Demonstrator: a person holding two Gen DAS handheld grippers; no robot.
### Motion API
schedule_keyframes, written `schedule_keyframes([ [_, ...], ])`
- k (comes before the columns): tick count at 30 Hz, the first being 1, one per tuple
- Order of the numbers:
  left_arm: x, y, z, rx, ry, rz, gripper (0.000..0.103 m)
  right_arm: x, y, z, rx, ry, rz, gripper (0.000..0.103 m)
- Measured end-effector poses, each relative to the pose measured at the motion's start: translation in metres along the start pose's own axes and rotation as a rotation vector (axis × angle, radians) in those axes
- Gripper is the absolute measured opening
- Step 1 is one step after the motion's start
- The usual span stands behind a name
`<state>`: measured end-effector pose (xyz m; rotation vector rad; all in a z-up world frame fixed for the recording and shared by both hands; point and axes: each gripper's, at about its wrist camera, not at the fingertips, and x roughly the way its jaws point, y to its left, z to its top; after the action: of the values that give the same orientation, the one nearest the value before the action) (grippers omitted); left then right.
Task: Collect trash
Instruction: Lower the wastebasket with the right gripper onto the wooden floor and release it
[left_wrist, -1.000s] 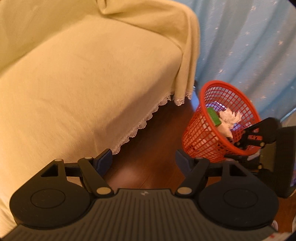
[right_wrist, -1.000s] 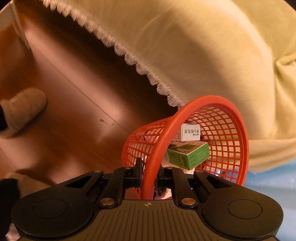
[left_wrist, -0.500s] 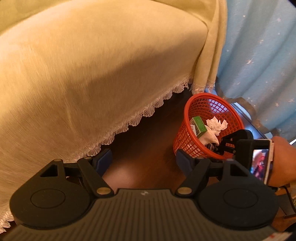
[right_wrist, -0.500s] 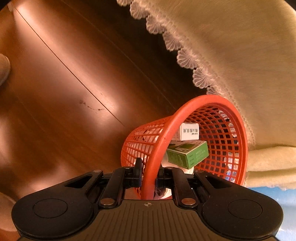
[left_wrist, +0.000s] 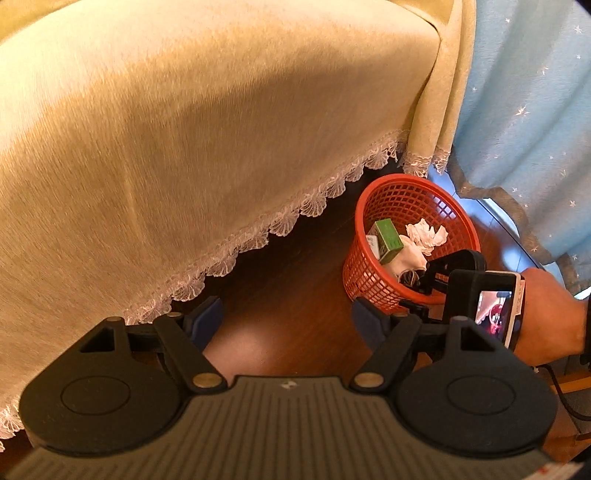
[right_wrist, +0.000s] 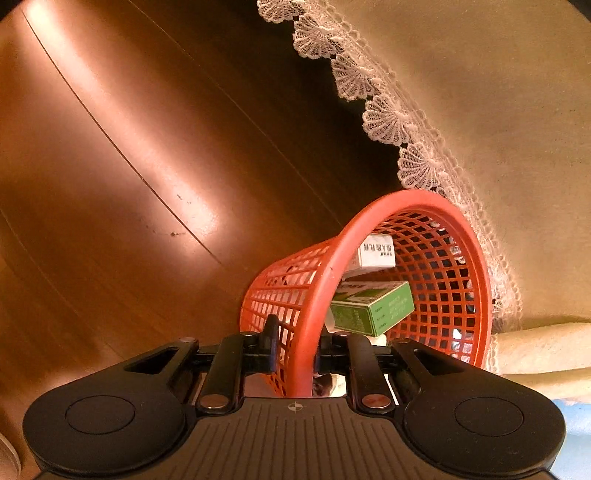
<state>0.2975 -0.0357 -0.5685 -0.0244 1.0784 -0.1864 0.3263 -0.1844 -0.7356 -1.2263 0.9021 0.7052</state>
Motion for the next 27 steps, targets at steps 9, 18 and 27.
schedule_keyframes([
  [9,-0.013,-0.009,0.006,-0.002,0.011,-0.008,0.073,-0.017,-0.008,-0.003,0.078,0.006,0.049,0.062],
  [18,-0.066,-0.014,0.025,-0.041,0.018,0.022,0.080,-0.147,-0.046,-0.015,0.301,-0.036,0.088,0.062],
  [27,-0.211,-0.038,0.089,-0.103,-0.011,0.068,0.102,-0.353,-0.131,-0.035,0.842,0.002,0.173,0.062],
])
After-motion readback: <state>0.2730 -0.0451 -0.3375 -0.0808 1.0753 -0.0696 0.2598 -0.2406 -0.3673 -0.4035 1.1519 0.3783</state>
